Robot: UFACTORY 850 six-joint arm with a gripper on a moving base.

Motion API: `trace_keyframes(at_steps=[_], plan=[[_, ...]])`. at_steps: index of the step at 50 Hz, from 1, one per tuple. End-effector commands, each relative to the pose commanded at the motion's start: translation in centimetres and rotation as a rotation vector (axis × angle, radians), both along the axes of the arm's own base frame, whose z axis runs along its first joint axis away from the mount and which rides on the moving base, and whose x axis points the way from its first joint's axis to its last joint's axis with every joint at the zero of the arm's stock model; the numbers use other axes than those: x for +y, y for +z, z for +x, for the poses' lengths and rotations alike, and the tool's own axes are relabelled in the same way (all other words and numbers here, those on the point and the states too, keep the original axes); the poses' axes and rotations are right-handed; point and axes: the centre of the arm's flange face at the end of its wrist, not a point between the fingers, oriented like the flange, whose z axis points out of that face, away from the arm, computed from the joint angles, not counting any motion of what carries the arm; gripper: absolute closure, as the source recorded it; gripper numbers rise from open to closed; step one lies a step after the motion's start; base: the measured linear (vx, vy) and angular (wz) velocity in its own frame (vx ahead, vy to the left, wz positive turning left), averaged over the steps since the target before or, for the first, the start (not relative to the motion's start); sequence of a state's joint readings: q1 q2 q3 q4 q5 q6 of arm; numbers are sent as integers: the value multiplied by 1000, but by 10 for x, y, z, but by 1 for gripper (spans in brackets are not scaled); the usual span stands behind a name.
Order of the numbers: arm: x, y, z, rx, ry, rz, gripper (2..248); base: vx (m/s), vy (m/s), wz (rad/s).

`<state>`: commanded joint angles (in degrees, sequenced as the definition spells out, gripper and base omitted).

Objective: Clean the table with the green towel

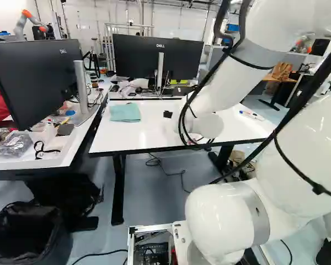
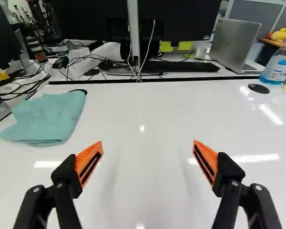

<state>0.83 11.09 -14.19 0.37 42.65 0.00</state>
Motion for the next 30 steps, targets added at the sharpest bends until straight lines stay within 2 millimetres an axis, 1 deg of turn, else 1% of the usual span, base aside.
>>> trace_keyframes(at_steps=[16, 30], plan=[[-2, -13, -29, -28, -5, -1, 3, 0, 0, 0], [-4, -21, -45, -43, -7, -2, 3, 0, 0, 0]])
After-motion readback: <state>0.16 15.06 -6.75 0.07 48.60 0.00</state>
